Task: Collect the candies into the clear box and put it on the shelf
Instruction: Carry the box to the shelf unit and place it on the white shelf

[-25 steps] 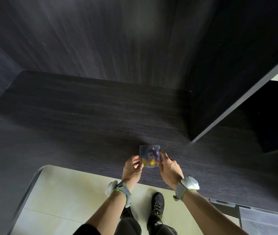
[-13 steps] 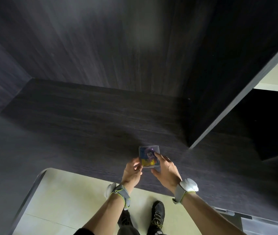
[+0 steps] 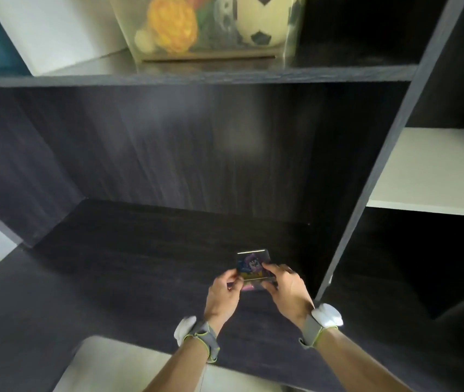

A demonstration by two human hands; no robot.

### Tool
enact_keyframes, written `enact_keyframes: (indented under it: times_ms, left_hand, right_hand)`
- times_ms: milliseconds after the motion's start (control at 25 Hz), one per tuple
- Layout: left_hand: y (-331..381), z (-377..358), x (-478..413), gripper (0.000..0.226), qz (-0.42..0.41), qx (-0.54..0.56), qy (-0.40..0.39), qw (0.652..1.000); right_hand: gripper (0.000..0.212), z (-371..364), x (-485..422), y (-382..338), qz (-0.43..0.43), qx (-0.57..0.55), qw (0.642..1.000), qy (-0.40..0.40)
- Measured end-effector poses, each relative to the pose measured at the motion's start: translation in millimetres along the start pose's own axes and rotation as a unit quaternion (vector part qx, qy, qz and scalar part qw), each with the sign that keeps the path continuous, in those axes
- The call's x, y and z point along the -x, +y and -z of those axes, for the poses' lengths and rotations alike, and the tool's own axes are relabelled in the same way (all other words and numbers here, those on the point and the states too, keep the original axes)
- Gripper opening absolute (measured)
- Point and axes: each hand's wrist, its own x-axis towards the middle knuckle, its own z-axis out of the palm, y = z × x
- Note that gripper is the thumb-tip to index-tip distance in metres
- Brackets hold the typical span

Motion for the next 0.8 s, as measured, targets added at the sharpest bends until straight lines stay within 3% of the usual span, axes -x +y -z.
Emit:
enact_keyframes:
  times_ms: [360,800]
  left_hand:
    - [82.9,61.1,30.3,0.037,-0.121,-0.018,0.03,0.992]
    - [161.4,65.5,98.7,0.03,-0.258,0.023,-0.013,0.966]
  right_hand:
    - [0.044,68.8,14.3,-79.9,0.057,-0.017,0.992,0.109]
    - [0.042,160.6,83.8,-120.7,0.069,-0.001,0.971,0.23]
